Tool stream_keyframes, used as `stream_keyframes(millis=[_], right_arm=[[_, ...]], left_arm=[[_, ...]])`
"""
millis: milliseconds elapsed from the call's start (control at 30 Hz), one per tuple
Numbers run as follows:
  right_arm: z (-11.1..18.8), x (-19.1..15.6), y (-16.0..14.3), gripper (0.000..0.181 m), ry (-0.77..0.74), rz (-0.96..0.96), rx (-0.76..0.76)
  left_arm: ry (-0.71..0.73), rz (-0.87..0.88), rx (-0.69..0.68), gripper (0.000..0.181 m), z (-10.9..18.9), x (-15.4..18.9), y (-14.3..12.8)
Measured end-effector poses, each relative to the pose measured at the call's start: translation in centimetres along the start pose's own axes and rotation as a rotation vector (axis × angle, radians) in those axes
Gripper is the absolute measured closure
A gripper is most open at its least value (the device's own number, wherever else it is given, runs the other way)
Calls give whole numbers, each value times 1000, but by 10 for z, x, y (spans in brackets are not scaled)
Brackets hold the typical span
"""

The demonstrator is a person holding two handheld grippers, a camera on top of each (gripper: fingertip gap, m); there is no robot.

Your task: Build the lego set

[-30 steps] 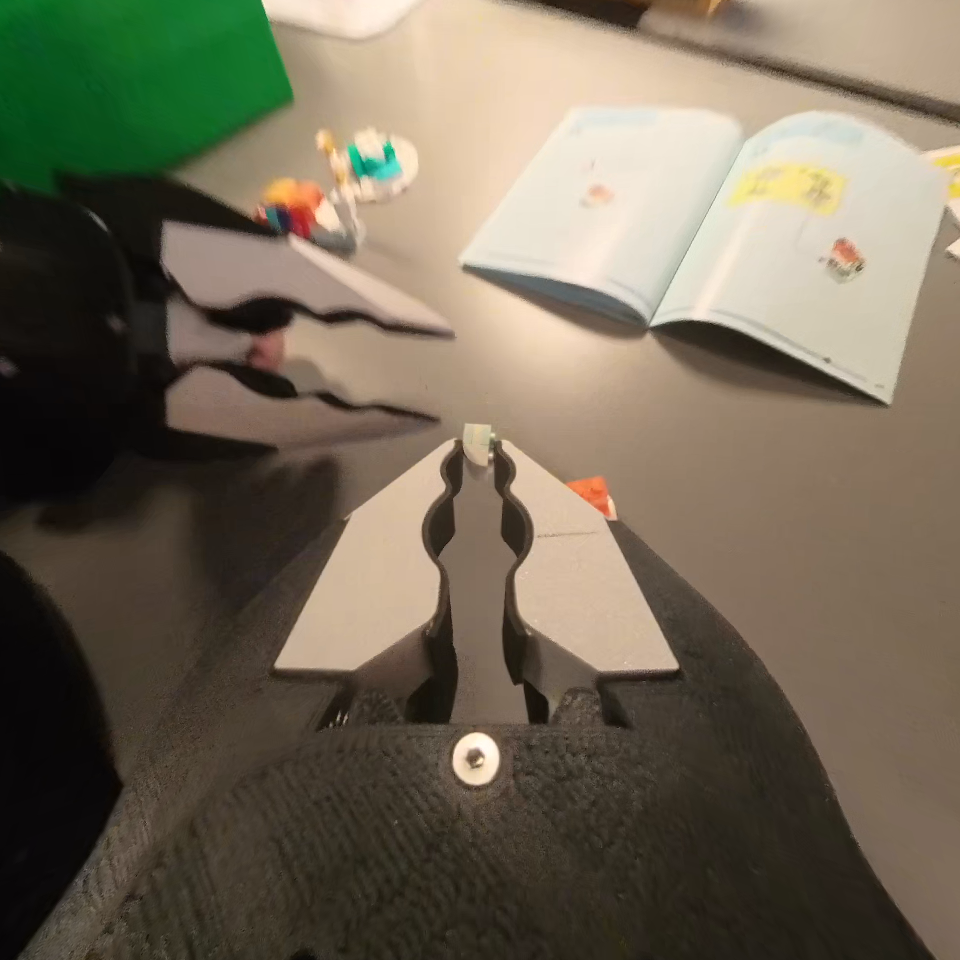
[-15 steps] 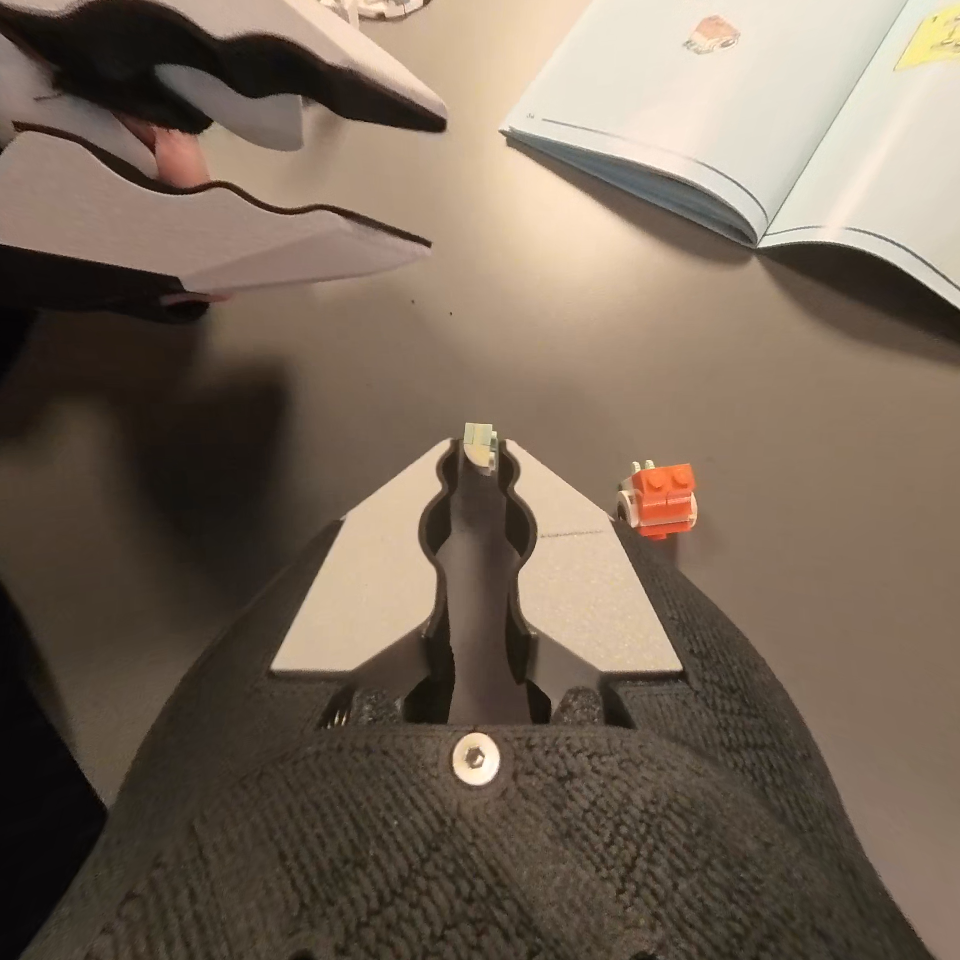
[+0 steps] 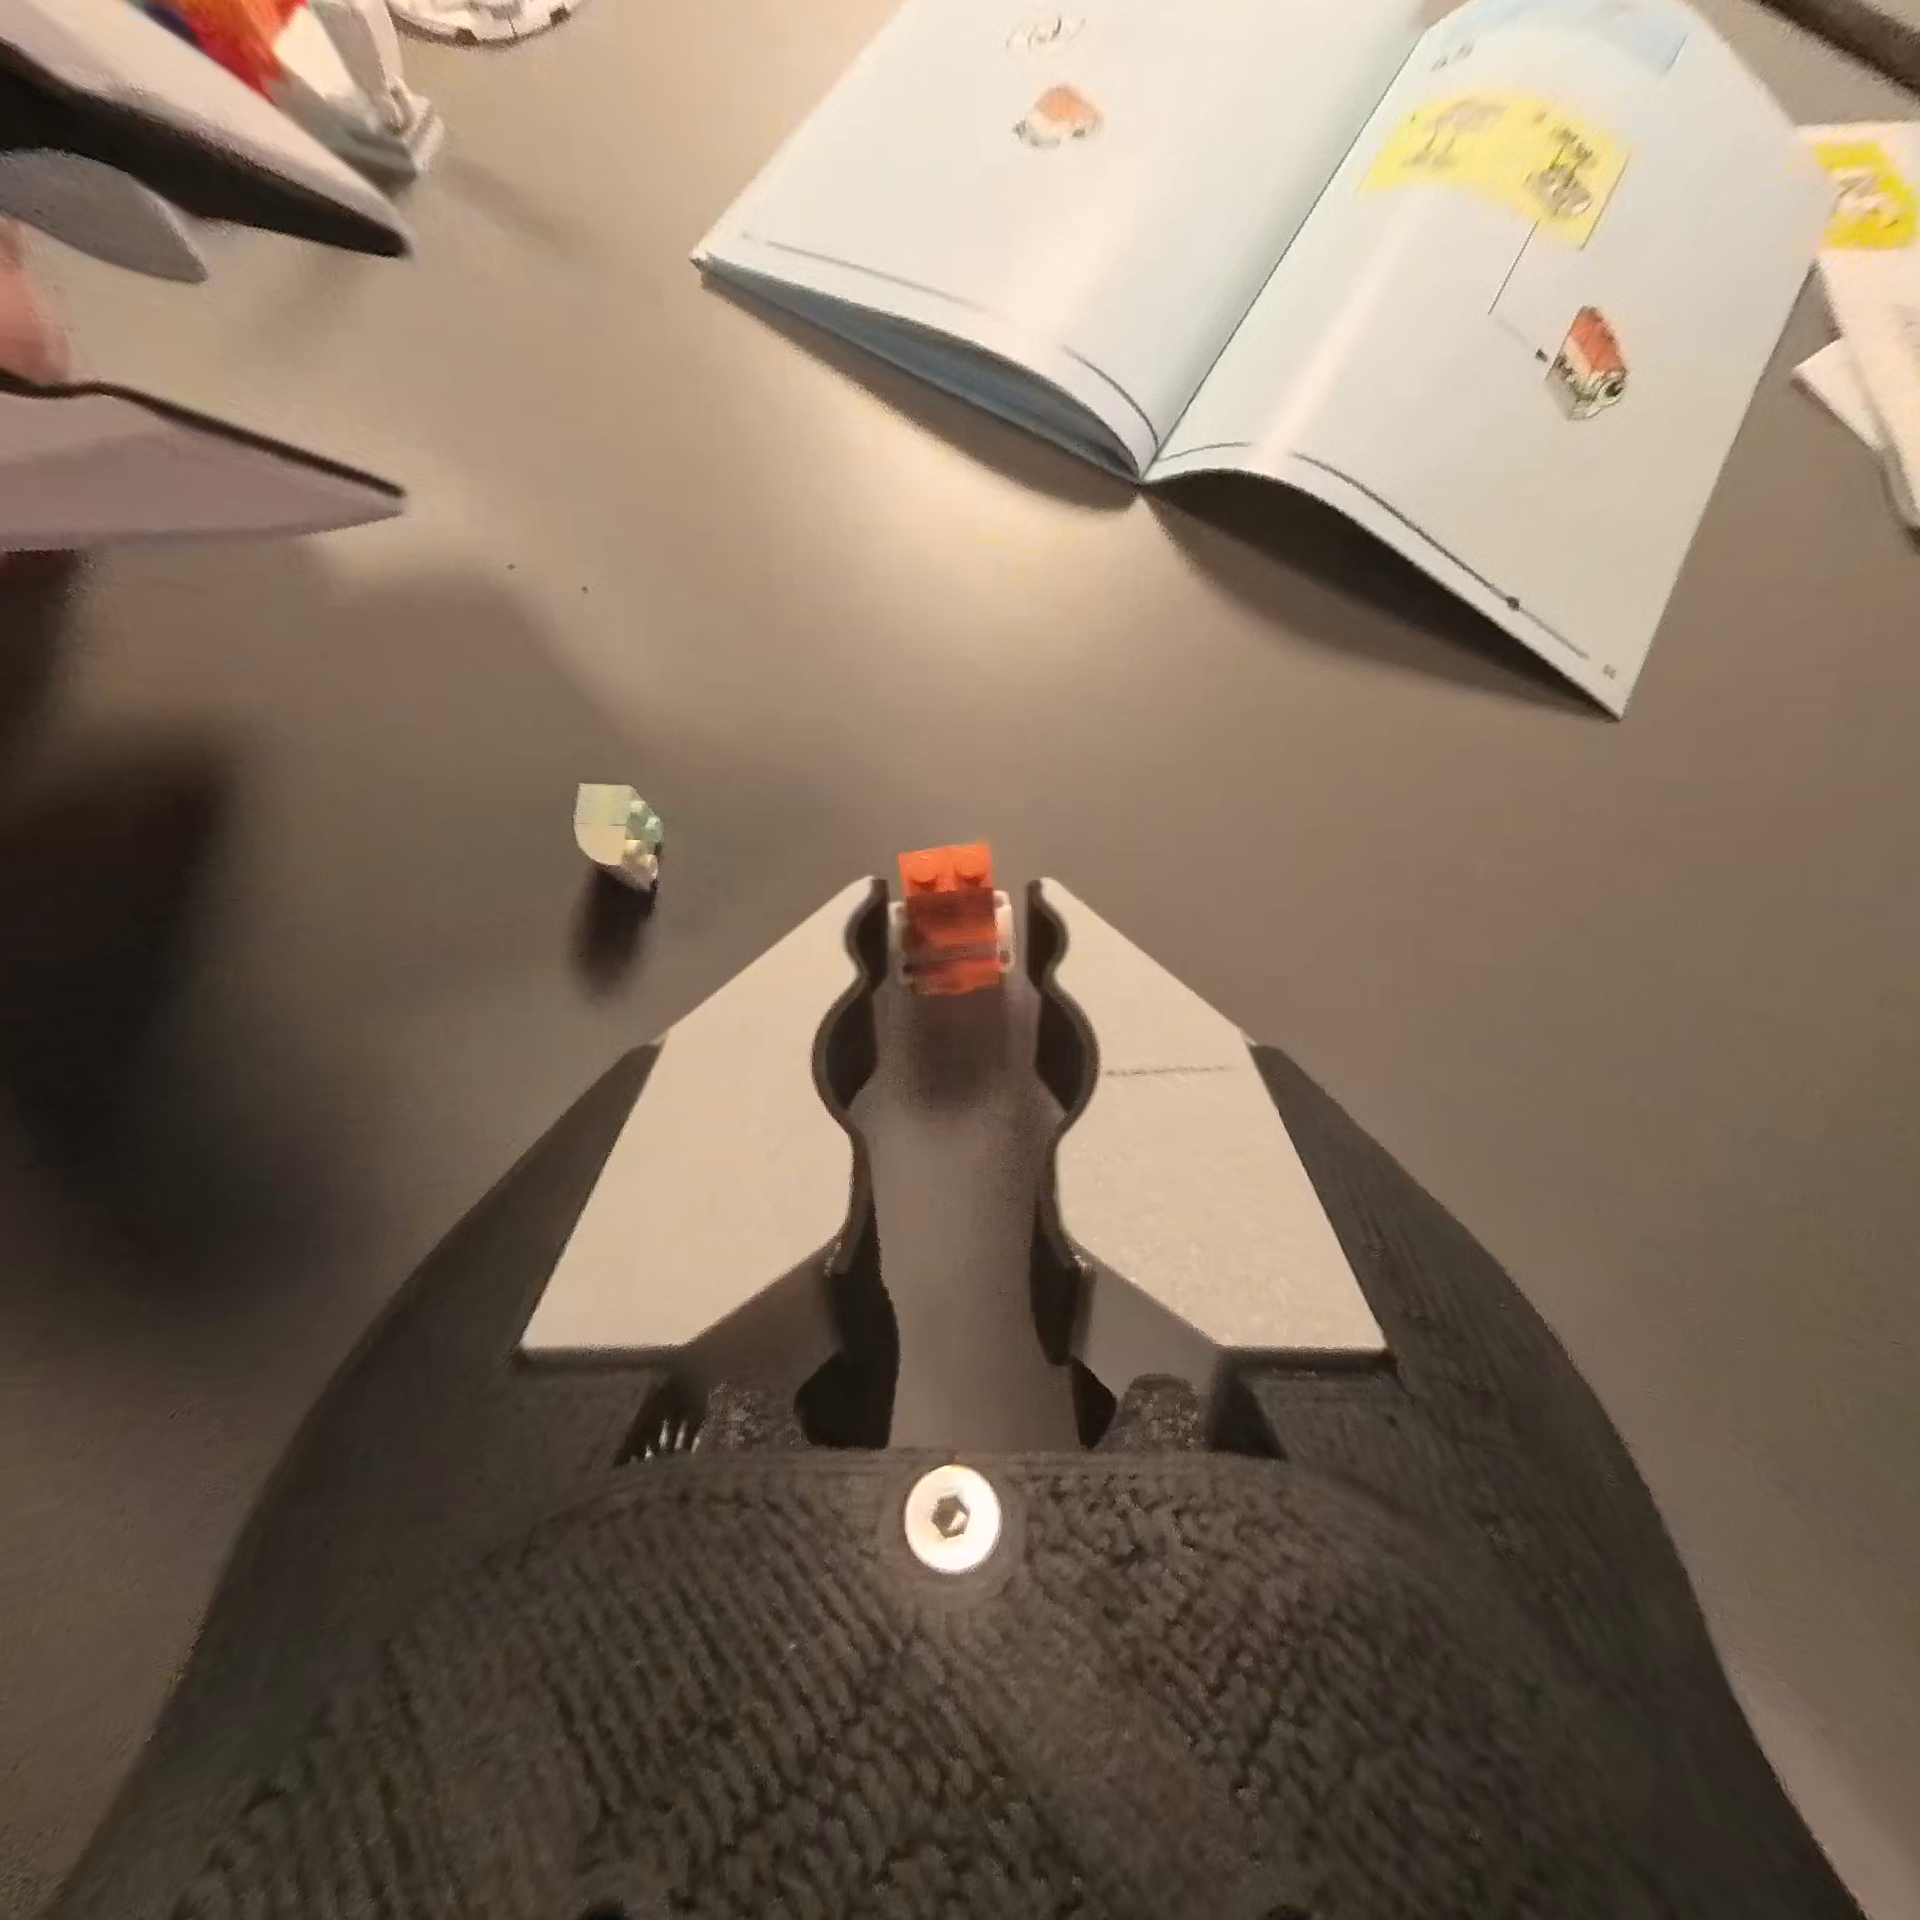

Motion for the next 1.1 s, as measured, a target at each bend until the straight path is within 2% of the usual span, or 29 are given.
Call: stream_keyframes(millis=[33,167,300,400,467,567,633,767,900,1100], right_arm=[[-1,2,1,160,10,-22,4],[6,0,19,160,136,-219,118],[28,-21,48,160,505,-524,291],[44,-28,60,160,746,-714,366],[48,-31,61,160,833,-770,373],[49,-37,59,160,883,-790,359],[50,-38,58,160,903,-799,359],[48,-36,53,160,868,-785,366],[39,-18,43,138,626,-657,385],[45,3,32,137,397,-394,390]], left_arm=[[-15,-3,18,155,0,3,3],[-57,-11,95,151,-4,8,20],[-67,-24,103,137,-19,4,29],[-52,-34,114,138,-29,4,35],[-41,-46,135,141,-32,6,42],[-37,-63,160,147,-36,11,50],[-36,-74,155,153,-38,15,51],[-30,-94,109,154,-41,18,48],[-105,-8,4,154,-51,24,41],[-333,210,-248,154,-73,37,19]])
Point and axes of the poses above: each gripper's, where its closed fingertips meet, z back along the fingers, y out of its top, x = y × z across the jaws, the point moved 2 cm from there along z, back along the fingers, and after that the axes turned 5 degrees about -z, right-handed, at the moved point
